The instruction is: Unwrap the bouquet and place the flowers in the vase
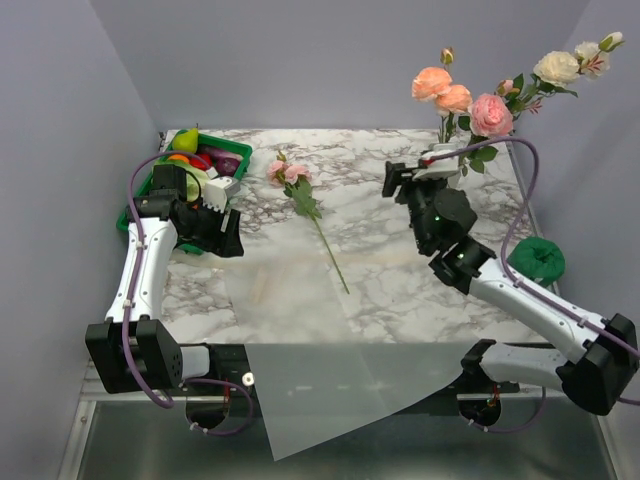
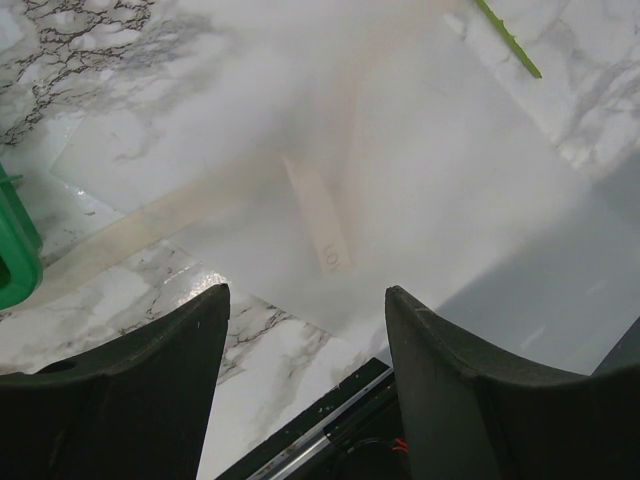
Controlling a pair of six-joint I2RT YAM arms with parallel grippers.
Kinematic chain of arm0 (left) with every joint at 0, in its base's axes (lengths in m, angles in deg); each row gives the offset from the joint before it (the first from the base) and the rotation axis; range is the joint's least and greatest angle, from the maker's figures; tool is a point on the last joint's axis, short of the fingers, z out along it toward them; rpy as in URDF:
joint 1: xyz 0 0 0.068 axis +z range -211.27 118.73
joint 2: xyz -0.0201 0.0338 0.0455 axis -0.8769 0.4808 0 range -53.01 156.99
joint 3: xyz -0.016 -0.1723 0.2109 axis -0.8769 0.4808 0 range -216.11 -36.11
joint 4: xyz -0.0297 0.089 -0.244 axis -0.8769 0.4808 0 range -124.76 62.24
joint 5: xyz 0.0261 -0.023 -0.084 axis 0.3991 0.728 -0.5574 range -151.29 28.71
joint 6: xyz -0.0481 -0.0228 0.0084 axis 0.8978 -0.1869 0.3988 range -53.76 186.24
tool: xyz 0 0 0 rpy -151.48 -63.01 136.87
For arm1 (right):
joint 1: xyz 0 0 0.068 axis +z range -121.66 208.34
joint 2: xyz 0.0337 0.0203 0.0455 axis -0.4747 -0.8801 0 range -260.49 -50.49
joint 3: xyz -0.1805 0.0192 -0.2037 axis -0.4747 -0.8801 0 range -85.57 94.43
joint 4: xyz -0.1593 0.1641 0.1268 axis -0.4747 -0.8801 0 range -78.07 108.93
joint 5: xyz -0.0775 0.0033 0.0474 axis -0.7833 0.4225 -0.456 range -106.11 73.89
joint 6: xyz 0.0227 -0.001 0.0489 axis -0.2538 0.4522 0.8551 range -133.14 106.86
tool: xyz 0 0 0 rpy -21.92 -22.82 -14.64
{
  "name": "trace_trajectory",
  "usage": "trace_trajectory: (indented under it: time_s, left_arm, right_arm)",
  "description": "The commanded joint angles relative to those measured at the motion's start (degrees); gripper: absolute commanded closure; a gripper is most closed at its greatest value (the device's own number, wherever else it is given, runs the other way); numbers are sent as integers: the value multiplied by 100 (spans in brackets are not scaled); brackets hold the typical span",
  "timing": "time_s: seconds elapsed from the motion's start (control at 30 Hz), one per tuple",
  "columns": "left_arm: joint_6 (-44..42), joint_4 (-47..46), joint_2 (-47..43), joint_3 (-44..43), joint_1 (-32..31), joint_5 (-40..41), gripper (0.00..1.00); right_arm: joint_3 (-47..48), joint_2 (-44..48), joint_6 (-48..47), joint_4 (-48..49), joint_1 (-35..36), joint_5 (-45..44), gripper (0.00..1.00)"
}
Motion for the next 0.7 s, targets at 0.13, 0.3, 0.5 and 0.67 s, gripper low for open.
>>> trace_trajectory:
  time_s: [0.13,0.3,0.5,0.67]
  left_arm:
    - [51,97,-274,-121,32,-164,27]
    - [42,97,-370,-33,32,-173,27]
    - [33,97,-379,-33,32,-129,27]
    - [15,106,-388,-103,32,-112,27]
  right_arm:
    - [1520,-1688,834,-2668,672,1232,27]
    - [3504,-3173,598,-4416,664,1936,27]
    - [4598,-4624,632,-5272,602,2708,28]
    - [5485,-5652,755,-5870,549,3140,32]
